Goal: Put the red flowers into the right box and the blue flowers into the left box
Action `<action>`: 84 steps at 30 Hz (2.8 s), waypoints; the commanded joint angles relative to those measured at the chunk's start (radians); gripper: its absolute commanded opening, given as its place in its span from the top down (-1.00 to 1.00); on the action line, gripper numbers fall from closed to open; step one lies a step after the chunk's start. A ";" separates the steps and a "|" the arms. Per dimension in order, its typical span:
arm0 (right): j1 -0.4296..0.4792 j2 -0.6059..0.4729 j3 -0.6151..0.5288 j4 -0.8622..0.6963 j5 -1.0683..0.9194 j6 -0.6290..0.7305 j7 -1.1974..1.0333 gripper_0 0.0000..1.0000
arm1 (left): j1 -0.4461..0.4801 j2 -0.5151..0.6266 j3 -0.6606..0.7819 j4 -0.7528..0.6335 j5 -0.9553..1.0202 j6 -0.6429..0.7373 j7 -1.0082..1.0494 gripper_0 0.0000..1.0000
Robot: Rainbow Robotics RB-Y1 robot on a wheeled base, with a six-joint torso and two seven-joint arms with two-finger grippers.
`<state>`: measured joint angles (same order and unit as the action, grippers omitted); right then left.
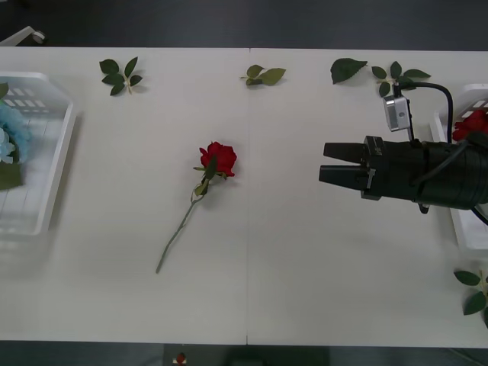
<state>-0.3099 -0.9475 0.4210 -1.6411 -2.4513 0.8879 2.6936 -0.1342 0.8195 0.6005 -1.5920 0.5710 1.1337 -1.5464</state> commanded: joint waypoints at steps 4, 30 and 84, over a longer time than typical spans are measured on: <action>-0.020 -0.039 0.024 -0.022 -0.003 0.019 0.012 -1.00 | -0.007 0.020 -0.084 0.150 0.000 -0.203 -0.052 1.00; -0.084 -0.060 0.059 -0.023 0.098 0.029 0.012 -1.00 | 0.094 0.020 -0.084 -0.020 0.151 -0.068 -0.070 -0.81; -0.084 -0.079 0.059 -0.023 0.067 0.059 0.012 -1.00 | -0.358 -0.309 -1.071 0.122 0.228 -0.414 -0.162 -1.00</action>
<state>-0.3798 -0.9783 0.4950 -1.6413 -2.3711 0.9447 2.6936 -0.4480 0.5329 -0.4712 -1.5054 0.8076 0.7187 -1.6725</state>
